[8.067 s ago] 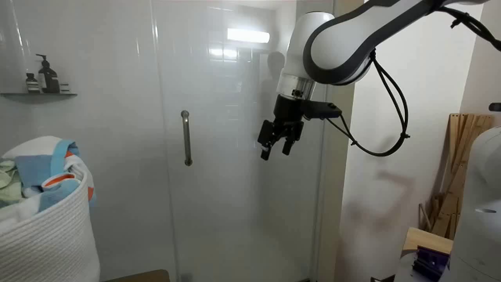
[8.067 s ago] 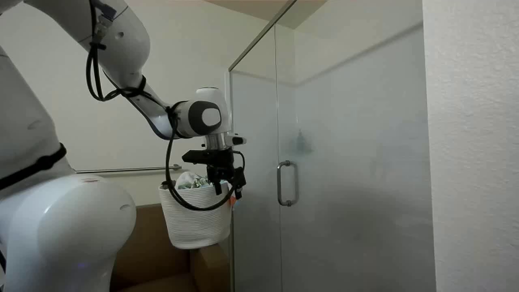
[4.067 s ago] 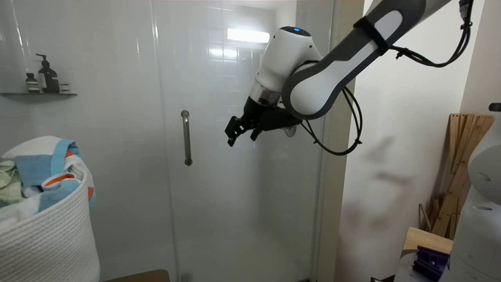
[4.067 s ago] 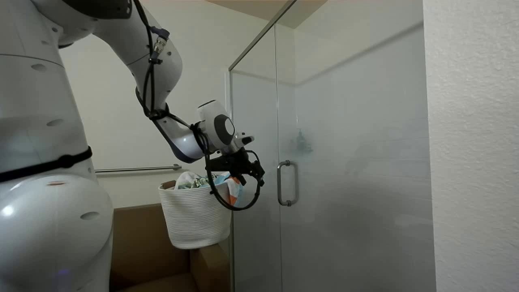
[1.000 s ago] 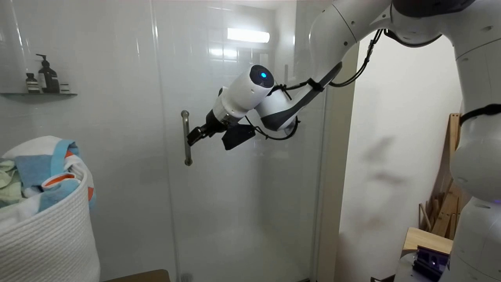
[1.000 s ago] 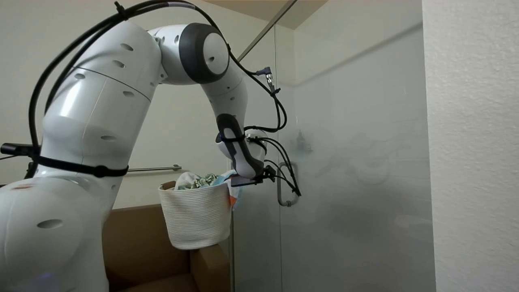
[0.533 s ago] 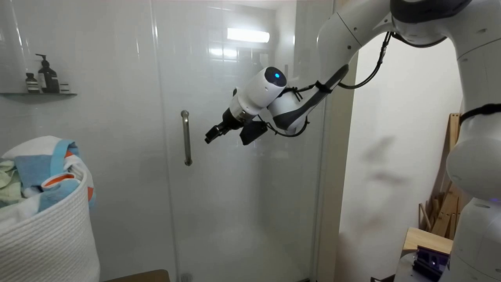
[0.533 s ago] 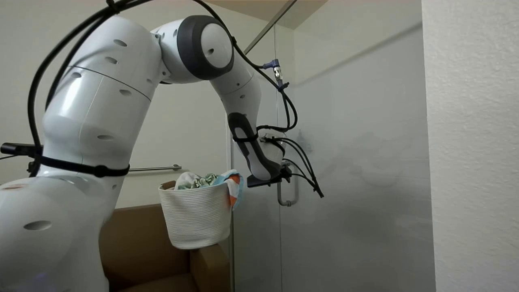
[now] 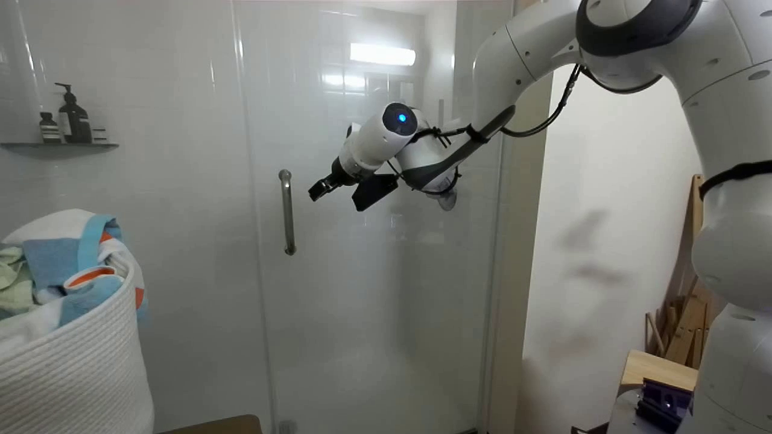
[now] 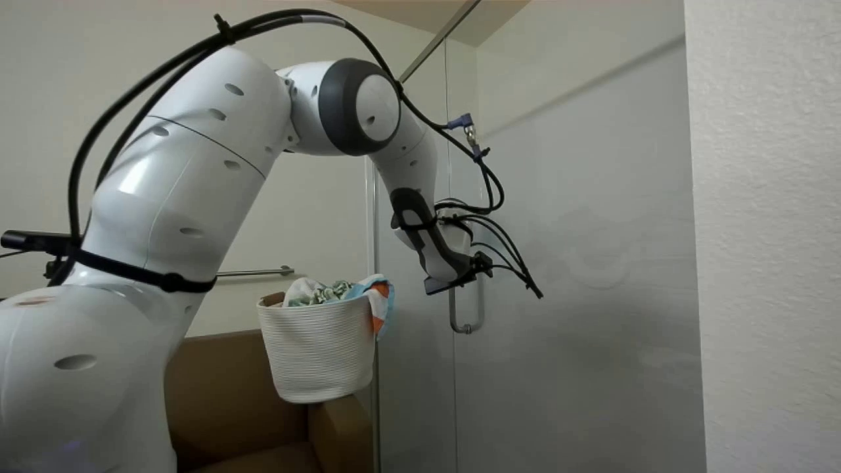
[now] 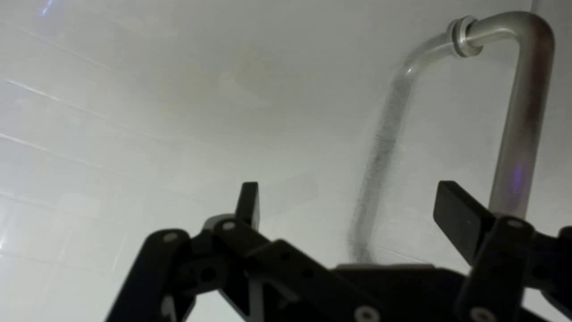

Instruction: Open the door

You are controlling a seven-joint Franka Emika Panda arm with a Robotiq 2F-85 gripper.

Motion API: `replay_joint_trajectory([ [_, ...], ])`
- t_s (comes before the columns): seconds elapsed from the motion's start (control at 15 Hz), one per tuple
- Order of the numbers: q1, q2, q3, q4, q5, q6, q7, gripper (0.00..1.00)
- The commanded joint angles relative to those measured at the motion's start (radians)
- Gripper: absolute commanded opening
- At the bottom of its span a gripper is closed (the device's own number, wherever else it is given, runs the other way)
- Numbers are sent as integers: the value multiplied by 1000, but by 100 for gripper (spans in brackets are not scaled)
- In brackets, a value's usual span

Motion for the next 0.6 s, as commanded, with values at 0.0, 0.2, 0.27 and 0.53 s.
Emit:
replay_joint_trajectory([
  [0.0,18,142,-3,112,25,24,-33,100],
  [0.2,11,238,3,157,106,109,-82,100],
  [0.27,11,261,3,167,144,127,-109,100],
  [0.53,7,330,20,184,308,161,-262,100],
])
